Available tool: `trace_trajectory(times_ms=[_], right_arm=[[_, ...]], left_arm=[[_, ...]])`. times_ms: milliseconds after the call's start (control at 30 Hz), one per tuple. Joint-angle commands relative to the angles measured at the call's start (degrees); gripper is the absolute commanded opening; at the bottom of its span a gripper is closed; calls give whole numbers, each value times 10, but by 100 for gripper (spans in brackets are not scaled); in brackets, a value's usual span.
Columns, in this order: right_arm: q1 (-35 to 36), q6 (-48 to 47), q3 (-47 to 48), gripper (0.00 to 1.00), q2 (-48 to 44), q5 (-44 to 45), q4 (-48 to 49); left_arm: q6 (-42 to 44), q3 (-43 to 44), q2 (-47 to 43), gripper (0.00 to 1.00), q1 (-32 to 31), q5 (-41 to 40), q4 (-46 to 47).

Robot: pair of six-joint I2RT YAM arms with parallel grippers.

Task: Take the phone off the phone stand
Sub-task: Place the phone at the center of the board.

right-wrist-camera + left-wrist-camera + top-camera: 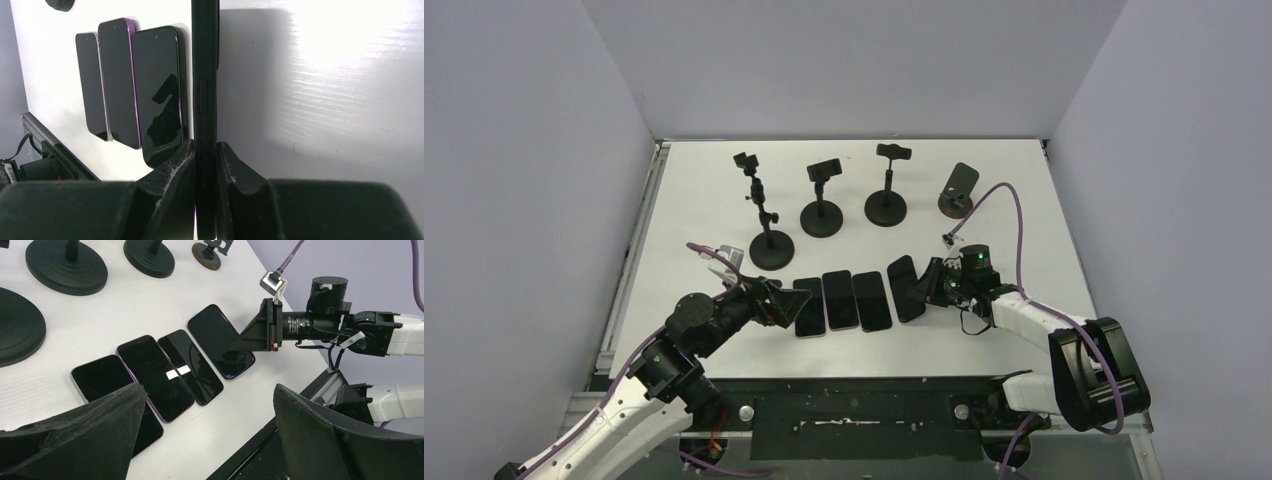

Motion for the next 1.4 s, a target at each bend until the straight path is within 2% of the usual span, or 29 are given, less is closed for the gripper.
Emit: trace_trajectory(times_ms=[0,200,367,700,767,867,1167,1367], right_arm=[[12,-21,-6,0,13,-24,-37],[11,-18,-8,0,-5,-40,-61],[12,-8,-19,0,22,-73,-31],[12,-6,-27,1,62,-56,-10],[12,-7,-28,16,67,-44,-16],[11,-6,-31,31,66,-31,-20],[9,-2,-33,43,38,16,-38],[8,0,-18,55,4,68,-93]], left_arm=[[8,13,1,97,3,5,20],[4,10,0,97,3,6,26],[2,8,0,97,3,8,31],[-1,8,-4,97,3,5,24],[-2,8,-6,97,3,2,24],[-3,8,-3,97,4,2,25],[-2,10,3,97,3,4,25],[-2,8,1,97,4,3,25]])
